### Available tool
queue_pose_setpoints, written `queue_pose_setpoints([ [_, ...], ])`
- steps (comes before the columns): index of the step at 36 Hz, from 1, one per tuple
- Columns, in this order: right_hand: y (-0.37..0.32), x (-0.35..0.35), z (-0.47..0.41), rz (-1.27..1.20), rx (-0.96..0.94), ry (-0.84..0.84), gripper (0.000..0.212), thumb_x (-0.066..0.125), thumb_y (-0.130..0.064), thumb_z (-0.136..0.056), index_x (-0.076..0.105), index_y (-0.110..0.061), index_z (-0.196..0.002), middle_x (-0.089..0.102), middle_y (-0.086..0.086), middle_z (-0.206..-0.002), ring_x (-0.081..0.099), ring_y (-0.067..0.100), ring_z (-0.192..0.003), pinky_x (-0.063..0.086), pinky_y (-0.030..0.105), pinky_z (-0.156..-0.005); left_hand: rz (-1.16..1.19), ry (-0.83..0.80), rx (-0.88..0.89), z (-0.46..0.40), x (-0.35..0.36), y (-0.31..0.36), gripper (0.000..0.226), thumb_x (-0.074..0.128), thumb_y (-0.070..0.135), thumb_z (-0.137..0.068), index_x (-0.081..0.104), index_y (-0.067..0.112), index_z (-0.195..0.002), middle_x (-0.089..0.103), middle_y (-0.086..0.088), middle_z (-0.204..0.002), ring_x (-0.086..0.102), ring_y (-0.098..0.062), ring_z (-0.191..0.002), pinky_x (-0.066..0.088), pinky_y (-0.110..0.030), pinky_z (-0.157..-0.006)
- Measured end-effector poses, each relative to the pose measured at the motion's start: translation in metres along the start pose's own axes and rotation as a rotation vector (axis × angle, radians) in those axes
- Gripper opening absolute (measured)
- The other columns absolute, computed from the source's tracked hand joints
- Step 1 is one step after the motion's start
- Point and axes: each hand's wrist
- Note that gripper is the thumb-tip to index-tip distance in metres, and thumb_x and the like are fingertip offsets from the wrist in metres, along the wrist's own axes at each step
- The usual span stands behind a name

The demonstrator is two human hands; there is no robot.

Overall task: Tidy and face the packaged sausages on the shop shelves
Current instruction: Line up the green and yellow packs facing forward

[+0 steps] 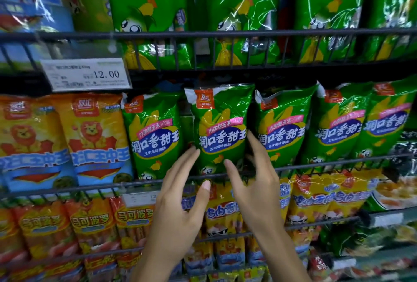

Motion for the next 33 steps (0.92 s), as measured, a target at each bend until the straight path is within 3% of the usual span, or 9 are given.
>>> queue_pose_setpoints([
  [4,-0.009,0.002,0.011,-0.054,-0.199,0.208,0.055,0.070,-0.007,-0.096,0.049,-0.010,-0.147,0.052,-0.002,-0.150,0.045,0.012,-0.143,0.041,0.029,-0.115,-0.013,0.133,0.009,0.006,-0.017,-0.007,0.048,0.056,0.042,-0.100,0.045,0.049,-0.147,0.038,0.036,-0.153,0.037,0.004,-0.144,0.039,-0.045,-0.118],
  [6,-0.016,0.006,0.017,-0.076,-0.278,0.213,0.048,0.068,-0.005,-0.095,0.055,-0.006,-0.141,0.057,0.001,-0.143,0.049,0.013,-0.139,0.041,0.026,-0.114,-0.040,0.218,0.013,0.008,-0.027,-0.013,0.045,0.056,0.042,-0.103,0.047,0.046,-0.147,0.040,0.032,-0.153,0.039,-0.002,-0.144,0.041,-0.046,-0.116],
  [11,-0.034,0.033,0.020,-0.117,-0.263,-0.028,0.051,0.067,-0.014,-0.098,0.052,-0.016,-0.147,0.057,-0.006,-0.145,0.051,0.008,-0.138,0.046,0.028,-0.111,-0.047,0.309,-0.017,0.009,-0.048,-0.028,0.048,0.056,0.042,-0.101,0.046,0.045,-0.148,0.040,0.030,-0.153,0.041,0.000,-0.142,0.044,-0.046,-0.114],
  [16,-0.052,0.061,0.015,0.026,-0.098,-0.302,0.068,0.056,-0.042,-0.102,0.021,-0.035,-0.160,0.033,-0.022,-0.158,0.030,-0.007,-0.144,0.030,0.015,-0.117,-0.054,0.252,-0.056,0.009,-0.058,-0.031,0.052,0.056,0.052,-0.099,0.036,0.057,-0.147,0.026,0.043,-0.153,0.035,0.001,-0.146,0.040,-0.046,-0.118],
  [19,-0.060,0.071,0.009,0.139,-0.079,-0.316,0.072,0.052,-0.048,-0.103,0.015,-0.029,-0.163,0.033,-0.012,-0.163,0.037,0.007,-0.144,0.039,0.025,-0.111,-0.059,0.178,-0.109,0.008,-0.064,-0.034,0.062,0.052,0.059,-0.090,0.022,0.071,-0.143,0.020,0.047,-0.154,0.030,0.003,-0.148,0.037,-0.047,-0.120],
  [22,-0.063,0.083,0.007,0.205,-0.063,-0.255,0.075,0.056,-0.047,-0.102,0.021,-0.020,-0.162,0.052,0.000,-0.152,0.058,0.019,-0.128,0.056,0.038,-0.094,-0.060,0.137,-0.118,0.007,-0.068,-0.036,0.065,0.051,0.062,-0.089,0.017,0.073,-0.144,0.017,0.047,-0.154,0.027,0.005,-0.148,0.035,-0.047,-0.121],
  [25,-0.060,0.090,0.008,0.186,-0.060,-0.156,0.067,0.060,-0.044,-0.100,0.035,-0.020,-0.158,0.067,0.002,-0.135,0.071,0.023,-0.105,0.061,0.044,-0.078,-0.027,0.136,-0.089,0.008,-0.069,-0.035,0.062,0.050,0.063,-0.090,0.023,0.070,-0.145,0.021,0.048,-0.152,0.029,0.005,-0.147,0.036,-0.046,-0.121],
  [29,-0.060,0.092,0.008,0.190,-0.137,-0.020,0.053,0.069,-0.031,-0.098,0.053,-0.016,-0.146,0.077,0.002,-0.112,0.073,0.021,-0.075,0.055,0.027,-0.060,0.012,0.144,-0.045,0.009,-0.070,-0.035,0.057,0.052,0.062,-0.095,0.027,0.071,-0.145,0.026,0.045,-0.152,0.032,0.006,-0.146,0.037,-0.044,-0.120],
  [33,-0.061,0.089,0.008,0.183,-0.146,0.007,0.051,0.067,-0.031,-0.099,0.052,-0.021,-0.148,0.077,-0.002,-0.107,0.070,0.018,-0.072,0.043,0.017,-0.061,0.037,0.127,-0.045,0.007,-0.073,-0.038,0.060,0.051,0.058,-0.093,0.027,0.067,-0.147,0.028,0.046,-0.151,0.032,0.008,-0.145,0.036,-0.041,-0.120],
])
Point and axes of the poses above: each hand's wrist, its own z-axis away from the middle knuckle, its own x-axis out of the palm, y = z × x
